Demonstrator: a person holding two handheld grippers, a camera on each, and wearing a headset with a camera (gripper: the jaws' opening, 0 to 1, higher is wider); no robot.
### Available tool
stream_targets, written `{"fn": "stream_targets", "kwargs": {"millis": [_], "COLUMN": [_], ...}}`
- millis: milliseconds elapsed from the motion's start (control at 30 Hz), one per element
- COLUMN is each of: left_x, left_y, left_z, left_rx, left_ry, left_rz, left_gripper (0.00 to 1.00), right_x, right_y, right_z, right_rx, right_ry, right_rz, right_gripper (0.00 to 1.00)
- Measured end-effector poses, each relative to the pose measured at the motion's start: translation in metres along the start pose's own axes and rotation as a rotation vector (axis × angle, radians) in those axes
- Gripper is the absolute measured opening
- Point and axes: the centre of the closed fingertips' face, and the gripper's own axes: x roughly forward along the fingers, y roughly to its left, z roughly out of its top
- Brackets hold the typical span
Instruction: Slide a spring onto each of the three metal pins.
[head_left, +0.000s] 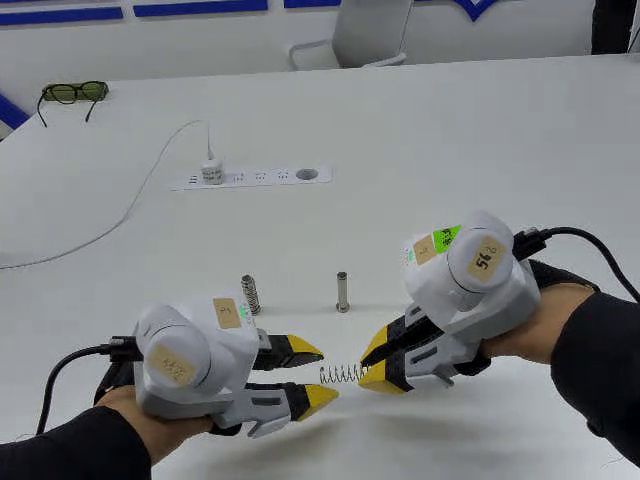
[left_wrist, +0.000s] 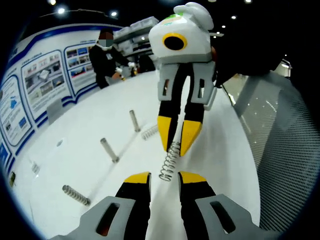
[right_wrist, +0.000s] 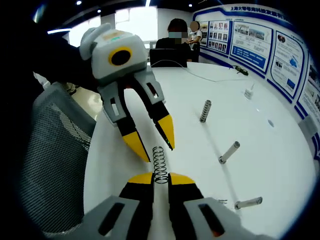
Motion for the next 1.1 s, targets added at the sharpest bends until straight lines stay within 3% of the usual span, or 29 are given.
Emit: {"fn": "stream_targets", "kwargs": {"millis": [133,333,1100], "left_x": [0.002,0.003,0.005], "left_y": [-0.004,-0.004,-0.005], "left_z": [0.000,-0.001,0.006], "left_rx": [0.024,0.030,-0.049], "left_ry": [0.004,0.008,-0.015], "left_rz": [-0.012,-0.015,-0.011], "left_gripper": [0.15,0.12,0.10], "right_x": [0.000,-0.004,-0.013], "right_y": [0.003,0.002,0.005], "right_z": [0.001,0.006,0.046], "right_rx": [-0.001,0.003,-0.023], "right_ry": [0.000,-0.012,-0.115], "right_rz": [0.011,0.006,-0.016], "right_gripper": [0.12,0.12,0.12]}}
